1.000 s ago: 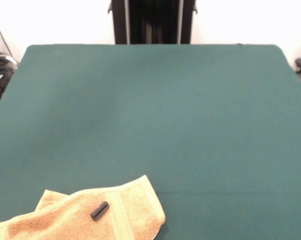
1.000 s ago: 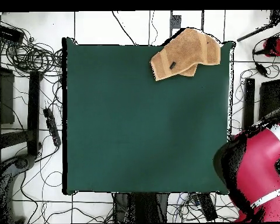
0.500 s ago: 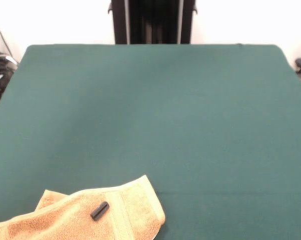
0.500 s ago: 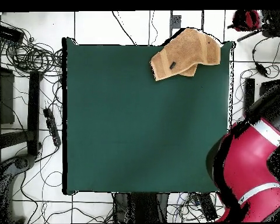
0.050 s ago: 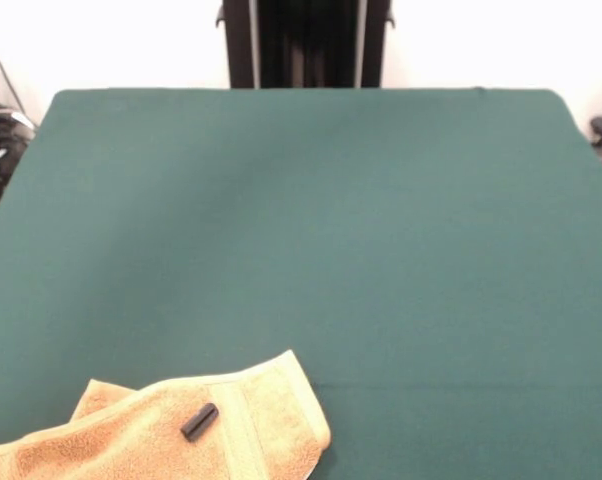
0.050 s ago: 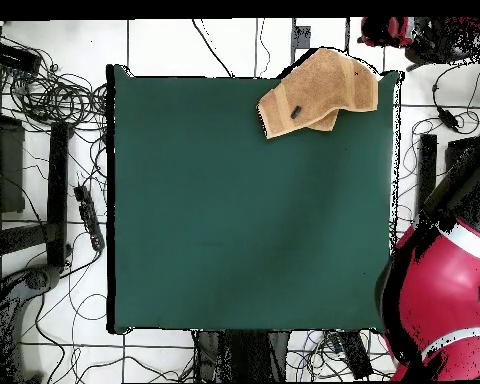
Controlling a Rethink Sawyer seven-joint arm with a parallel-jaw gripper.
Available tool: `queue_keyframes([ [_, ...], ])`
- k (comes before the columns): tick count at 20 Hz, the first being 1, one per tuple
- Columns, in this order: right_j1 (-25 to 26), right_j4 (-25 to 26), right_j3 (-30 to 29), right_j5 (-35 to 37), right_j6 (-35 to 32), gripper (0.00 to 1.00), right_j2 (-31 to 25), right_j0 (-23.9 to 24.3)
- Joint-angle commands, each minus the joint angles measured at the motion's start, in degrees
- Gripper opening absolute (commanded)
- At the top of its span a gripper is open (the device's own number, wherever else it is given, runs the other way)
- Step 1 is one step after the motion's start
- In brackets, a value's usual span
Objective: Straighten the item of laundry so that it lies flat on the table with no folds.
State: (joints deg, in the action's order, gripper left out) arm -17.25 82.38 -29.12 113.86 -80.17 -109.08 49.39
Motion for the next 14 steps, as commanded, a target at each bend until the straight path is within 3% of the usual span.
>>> queue_keyframes([
  [1, -1.81, -2.72, 2.21, 4.74, -6.4, 0.0, 13.12, -2.81],
  [4, -1.57, 0.5, 9.53, 6.75, 1.28, 0.0, 11.68, -4.29],
  [8, -1.98, 1.88, 12.21, 4.72, 5.22, 0.0, 10.85, -2.76],
  [11, -0.36, 13.08, 19.41, 4.55, 18.79, 0.0, 3.48, -2.02],
  [12, 0.76, 14.58, 20.77, 4.77, 20.78, 0.0, 0.5, -1.21],
  [14, 4.05, 12.7, 22.44, 4.82, 20.04, 0.0, -5.01, 0.47],
])
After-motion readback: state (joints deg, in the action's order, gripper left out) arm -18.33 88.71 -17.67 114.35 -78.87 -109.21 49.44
